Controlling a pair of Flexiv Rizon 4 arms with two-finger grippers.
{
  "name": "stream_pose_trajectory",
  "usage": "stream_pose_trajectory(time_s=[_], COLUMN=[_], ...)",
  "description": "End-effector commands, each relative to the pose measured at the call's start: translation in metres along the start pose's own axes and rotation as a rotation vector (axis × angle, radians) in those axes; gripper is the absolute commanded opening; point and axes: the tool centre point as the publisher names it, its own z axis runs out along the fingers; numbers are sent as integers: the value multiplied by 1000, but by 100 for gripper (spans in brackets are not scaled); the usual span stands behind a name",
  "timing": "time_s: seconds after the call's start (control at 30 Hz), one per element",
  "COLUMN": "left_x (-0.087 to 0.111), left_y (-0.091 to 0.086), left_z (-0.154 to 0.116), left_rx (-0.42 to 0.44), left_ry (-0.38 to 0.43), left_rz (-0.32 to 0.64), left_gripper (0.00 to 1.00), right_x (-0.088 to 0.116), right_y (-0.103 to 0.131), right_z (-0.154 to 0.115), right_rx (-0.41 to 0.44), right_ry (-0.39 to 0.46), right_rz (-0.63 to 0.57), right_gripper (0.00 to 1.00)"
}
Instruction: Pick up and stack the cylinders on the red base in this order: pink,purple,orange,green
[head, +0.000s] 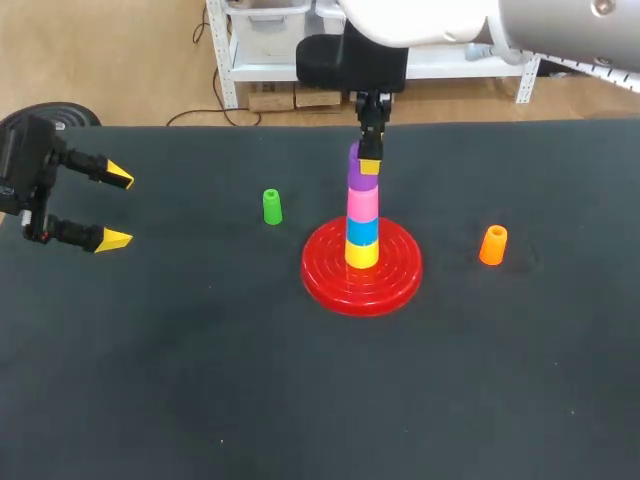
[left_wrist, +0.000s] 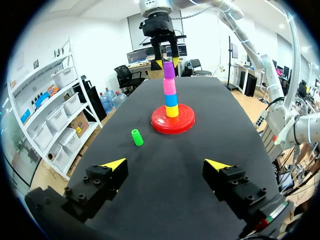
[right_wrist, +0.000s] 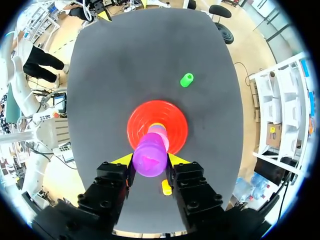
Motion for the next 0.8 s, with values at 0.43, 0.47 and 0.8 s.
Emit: stream_pose_trajectory(time_s=[0.43,0.47,0.8], left_x=[1,1,1], left_y=[-1,-1,-1], left_z=[0,0,0], left_rx=[-4,-4,-4], left_ry=[-2,-2,-2], left_rz=[3,3,3], left_gripper=[100,100,100], right_x=[2,2,-2], right_y=[-11,-12,-9], right_z=[-2,-2,5], right_rx=[-10,-12,-31], right_ry=[6,6,13], right_rz=[-7,-9,-23], right_gripper=[0,0,0])
